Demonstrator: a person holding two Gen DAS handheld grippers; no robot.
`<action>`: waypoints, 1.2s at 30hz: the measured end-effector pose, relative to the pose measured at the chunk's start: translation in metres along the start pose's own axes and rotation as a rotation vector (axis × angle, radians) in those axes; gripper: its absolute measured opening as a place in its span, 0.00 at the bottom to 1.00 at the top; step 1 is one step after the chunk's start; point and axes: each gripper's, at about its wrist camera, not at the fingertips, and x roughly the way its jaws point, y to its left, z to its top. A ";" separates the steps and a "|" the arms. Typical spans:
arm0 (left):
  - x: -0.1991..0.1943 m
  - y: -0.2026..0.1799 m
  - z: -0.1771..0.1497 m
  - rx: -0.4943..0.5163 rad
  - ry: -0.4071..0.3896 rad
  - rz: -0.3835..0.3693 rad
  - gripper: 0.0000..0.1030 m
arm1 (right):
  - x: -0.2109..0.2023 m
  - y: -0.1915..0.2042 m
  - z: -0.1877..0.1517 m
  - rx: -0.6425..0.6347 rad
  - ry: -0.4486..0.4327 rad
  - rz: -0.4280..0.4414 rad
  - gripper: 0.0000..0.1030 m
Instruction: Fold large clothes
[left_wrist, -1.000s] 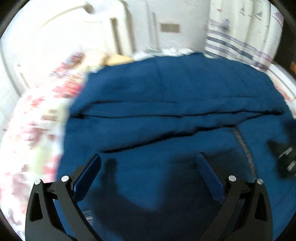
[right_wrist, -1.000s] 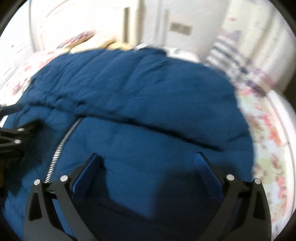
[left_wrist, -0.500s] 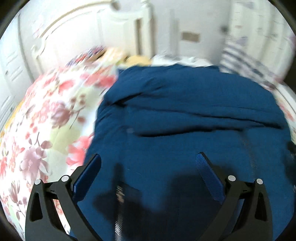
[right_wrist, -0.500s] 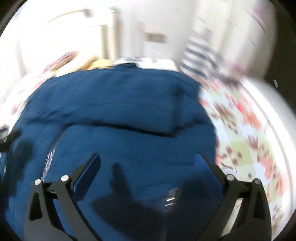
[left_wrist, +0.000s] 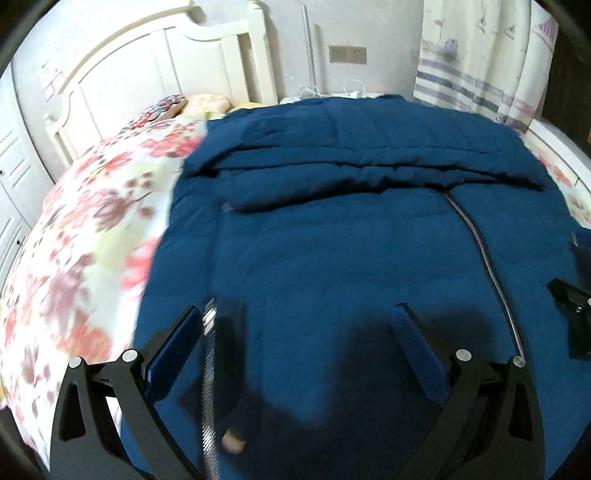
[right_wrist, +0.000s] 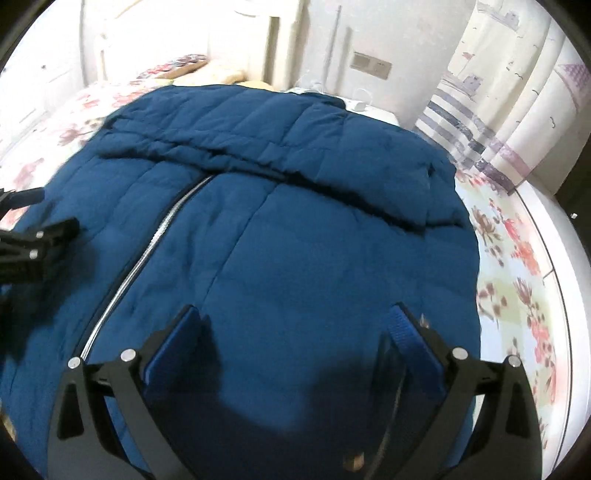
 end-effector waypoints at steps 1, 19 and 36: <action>-0.005 0.002 -0.008 0.005 -0.006 0.012 0.96 | -0.004 0.000 -0.008 -0.013 0.004 0.015 0.97; -0.032 -0.058 -0.052 0.181 -0.010 -0.033 0.96 | -0.029 0.054 -0.059 -0.135 0.019 0.095 0.98; -0.050 0.022 -0.078 -0.035 0.006 0.041 0.96 | -0.061 0.000 -0.099 0.012 0.009 0.040 0.97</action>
